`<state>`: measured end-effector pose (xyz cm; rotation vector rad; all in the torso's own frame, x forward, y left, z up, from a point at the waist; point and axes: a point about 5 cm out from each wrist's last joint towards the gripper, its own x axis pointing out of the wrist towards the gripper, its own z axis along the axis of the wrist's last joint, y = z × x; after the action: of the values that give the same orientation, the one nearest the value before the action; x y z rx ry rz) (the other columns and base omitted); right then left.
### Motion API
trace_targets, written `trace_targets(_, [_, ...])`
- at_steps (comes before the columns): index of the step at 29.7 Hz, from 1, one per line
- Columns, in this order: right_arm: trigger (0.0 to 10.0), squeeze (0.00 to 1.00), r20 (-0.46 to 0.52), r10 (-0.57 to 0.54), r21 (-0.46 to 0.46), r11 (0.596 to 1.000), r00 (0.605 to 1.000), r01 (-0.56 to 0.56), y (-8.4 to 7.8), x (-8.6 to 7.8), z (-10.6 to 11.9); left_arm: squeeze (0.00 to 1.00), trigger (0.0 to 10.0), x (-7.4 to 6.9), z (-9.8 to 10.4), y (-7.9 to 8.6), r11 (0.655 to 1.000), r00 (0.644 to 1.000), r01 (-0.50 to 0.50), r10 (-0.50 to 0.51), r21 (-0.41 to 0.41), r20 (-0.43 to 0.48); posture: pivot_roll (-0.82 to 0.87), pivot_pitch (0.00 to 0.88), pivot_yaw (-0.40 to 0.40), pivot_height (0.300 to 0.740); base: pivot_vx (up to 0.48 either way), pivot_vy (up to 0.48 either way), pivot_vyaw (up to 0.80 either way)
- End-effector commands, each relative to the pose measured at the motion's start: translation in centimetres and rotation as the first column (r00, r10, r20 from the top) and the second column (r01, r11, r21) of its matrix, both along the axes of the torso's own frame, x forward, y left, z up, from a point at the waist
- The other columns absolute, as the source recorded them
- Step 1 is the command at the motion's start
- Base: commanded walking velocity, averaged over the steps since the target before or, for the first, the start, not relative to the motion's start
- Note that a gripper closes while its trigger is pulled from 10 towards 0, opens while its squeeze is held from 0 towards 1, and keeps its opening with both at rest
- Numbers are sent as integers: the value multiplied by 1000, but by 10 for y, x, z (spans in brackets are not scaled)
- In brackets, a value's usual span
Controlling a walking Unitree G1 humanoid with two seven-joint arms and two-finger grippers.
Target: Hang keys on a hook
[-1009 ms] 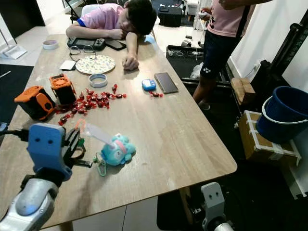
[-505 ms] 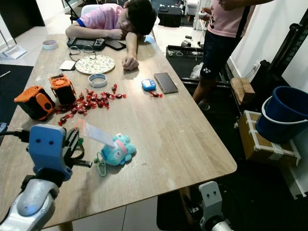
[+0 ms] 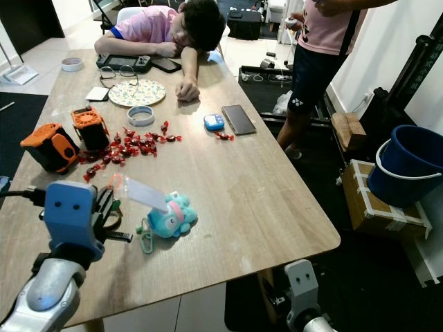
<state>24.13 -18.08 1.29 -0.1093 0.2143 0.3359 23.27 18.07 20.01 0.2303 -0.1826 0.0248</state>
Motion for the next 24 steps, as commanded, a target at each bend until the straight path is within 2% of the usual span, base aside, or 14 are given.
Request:
trace_targets(1, [10000,0,-24,8,-6,1000,1000,-8,0,-4,-6,0,10000,-2,-5,1,1000,1000,-8,8,3,-12,232,143,-61,740,0,0,794])
trace_targets(6, [10000,0,-26,7,-6,1000,1000,-7,-1,-4,-6,0,10000,-2,-6,1,1000,1000,-9,9,4,-13,230,144,-60,740,0,0,791])
trace_targets(24, [10000,0,-37,-2,10,1000,999,2,-1,-7,-9,0,10000,-3,-8,2,1000,1000,-8,8,5,-23,230,158,-57,740,0,0,0])
